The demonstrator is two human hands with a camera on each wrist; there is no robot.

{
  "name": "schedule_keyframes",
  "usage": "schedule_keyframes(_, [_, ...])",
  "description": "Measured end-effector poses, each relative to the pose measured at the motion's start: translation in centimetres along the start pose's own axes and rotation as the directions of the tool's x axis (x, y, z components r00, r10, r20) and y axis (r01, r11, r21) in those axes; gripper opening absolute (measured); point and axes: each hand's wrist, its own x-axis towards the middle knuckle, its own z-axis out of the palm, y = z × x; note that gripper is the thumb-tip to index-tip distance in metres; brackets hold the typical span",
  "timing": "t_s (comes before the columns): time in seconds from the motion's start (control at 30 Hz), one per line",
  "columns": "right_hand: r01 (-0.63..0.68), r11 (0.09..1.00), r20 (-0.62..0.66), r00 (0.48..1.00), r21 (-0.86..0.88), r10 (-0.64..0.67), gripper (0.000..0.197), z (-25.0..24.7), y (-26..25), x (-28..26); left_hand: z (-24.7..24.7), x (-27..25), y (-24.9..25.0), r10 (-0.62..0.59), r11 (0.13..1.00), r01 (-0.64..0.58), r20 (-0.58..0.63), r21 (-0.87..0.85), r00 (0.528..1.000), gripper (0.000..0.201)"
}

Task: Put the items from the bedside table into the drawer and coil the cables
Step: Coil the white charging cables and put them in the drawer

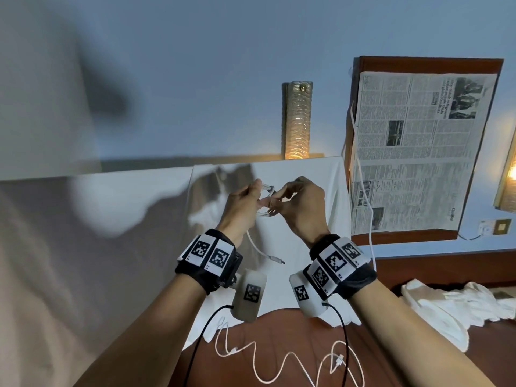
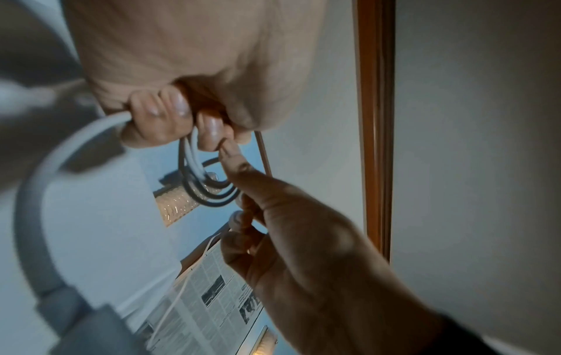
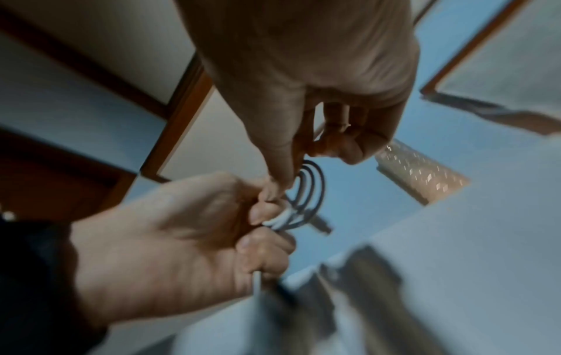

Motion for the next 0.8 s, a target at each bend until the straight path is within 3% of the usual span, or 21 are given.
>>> schedule_keyframes(0.1, [-0.014, 0.998, -0.031, 0.999, 0.057, 0.016, 0.042, 0.2, 0.6, 0.2, -0.3, 0.0, 0.2, -0.026, 1.0, 0.026, 0.003, -0.017, 1.0, 0.028])
schedule_keyframes(0.23, [0.052, 0.952, 0.102, 0.991, 0.3, -0.086, 0.028, 0.5, 1.0, 0.0, -0.2, -0.2, 0.5, -0.069, 0.993, 0.073, 0.04, -0.097, 0.997, 0.027])
schedule_keyframes(0.43, [0.196, 0.962, 0.277, 0.929, 0.189, -0.244, 0.02, 0.2, 0.8, -0.1, -0.9, -0.2, 0.6, -0.077, 0.996, 0.078, 0.025, -0.047, 0.997, 0.033])
schedule_keyframes(0.53, [0.064, 0.982, 0.392, 0.91, 0.18, -0.131, 0.024, -0.3, 0.4, -0.7, -1.0, -0.1, 0.5, -0.068, 0.996, 0.069, 0.023, -0.063, 0.997, 0.031])
schedule_keyframes(0.6, [-0.088, 0.95, 0.438, 0.897, 0.3, -0.055, 0.02, -0.5, 0.7, -1.3, -1.4, 0.1, 0.7, -0.057, 0.994, 0.058, 0.01, -0.089, 0.998, 0.028])
schedule_keyframes(0.8, [-0.276, 0.846, 0.489, 0.872, 0.456, 0.021, 0.03, -0.3, 1.1, -1.0, -1.6, 0.5, 0.1, -0.058, 0.99, 0.046, -0.09, -0.131, 0.994, 0.026])
